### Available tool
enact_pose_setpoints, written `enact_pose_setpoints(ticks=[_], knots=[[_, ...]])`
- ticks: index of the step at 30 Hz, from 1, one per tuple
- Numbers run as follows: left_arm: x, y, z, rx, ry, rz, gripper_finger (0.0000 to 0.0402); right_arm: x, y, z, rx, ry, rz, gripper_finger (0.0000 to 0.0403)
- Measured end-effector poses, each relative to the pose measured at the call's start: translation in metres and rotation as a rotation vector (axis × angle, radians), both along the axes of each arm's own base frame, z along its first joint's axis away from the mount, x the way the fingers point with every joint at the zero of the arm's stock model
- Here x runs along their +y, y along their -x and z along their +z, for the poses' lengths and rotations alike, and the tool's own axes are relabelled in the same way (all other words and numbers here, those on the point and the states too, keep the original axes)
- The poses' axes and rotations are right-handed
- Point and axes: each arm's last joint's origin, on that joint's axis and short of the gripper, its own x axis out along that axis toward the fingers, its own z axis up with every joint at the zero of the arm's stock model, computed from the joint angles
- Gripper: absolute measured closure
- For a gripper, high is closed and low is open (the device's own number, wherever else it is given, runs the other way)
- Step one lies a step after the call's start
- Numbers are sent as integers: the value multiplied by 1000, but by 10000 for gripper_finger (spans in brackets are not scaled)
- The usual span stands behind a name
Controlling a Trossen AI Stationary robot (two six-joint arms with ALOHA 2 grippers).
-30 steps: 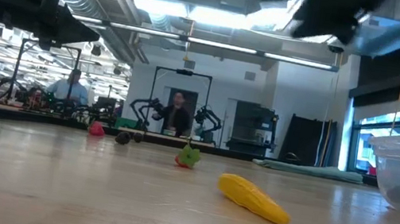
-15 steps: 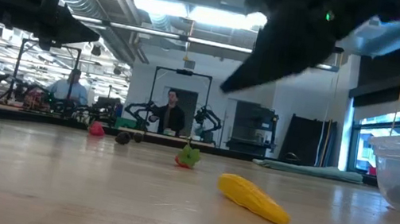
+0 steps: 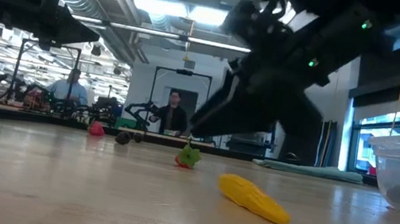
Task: Pick and placing Produce into tupperware
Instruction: Put the bottom strawberry into the container
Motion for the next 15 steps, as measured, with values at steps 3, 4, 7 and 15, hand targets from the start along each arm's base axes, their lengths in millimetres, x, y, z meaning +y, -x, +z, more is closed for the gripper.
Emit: enact_pose_setpoints(ticks=[3, 4, 7, 15], knots=[[0, 0, 0, 4, 2, 0, 401, -1, -1, -5, 15, 3, -1, 228], [0, 0, 0, 3, 2, 0, 401, -1, -1, -7, 22, 11, 8, 228], [0, 0, 0, 3, 2, 0, 401, 1, -1, -10, 38, 26, 56, 228], [0, 0, 0, 3, 2, 0, 401, 0, -1, -10, 40, 47, 73, 228]])
